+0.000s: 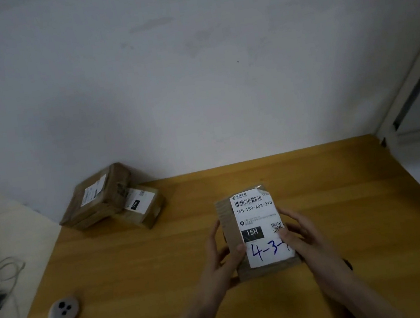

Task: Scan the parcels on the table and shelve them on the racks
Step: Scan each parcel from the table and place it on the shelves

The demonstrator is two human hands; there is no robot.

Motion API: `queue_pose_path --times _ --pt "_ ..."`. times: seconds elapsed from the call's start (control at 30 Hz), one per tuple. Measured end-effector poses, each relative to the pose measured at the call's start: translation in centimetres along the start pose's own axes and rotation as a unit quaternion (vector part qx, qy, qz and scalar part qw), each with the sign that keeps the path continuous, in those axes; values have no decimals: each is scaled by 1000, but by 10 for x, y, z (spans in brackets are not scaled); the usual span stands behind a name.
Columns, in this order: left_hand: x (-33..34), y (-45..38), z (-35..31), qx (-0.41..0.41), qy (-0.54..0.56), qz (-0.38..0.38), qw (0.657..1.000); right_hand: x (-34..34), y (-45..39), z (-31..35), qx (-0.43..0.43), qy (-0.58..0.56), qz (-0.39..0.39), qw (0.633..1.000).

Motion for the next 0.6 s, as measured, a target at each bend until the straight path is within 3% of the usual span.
queue_pose_path --times 0.23,0.33,0.4,0.47,0.53,0.6 --pt "35 37 24 44 21 -63 997 -33 29 0 12 40 55 998" --pt "36 53 34 66 33 -95 993 -66 31 -29 53 142 -37 988" --pt "34 64 40 68 42 -114 990 -97 30 -66 117 267 -101 951" --pt "30 72 43 72 49 -131 988 -118 32 -107 222 332 -89 912" --pt "27 78 46 77 51 -140 986 -122 41 -134 315 296 -51 900" --pt "24 81 50 77 49 -146 985 -117 50 -146 355 255 -9 899"
Point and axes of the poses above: each hand's wrist, its own y-axis away from the middle knuckle, its own x-axis out of the palm, z = x × y, the point moved 4 cm from there along -y, towards the middle knuckle, and after that the axes turned 10 degrees about -x, right-handed, at the moved point
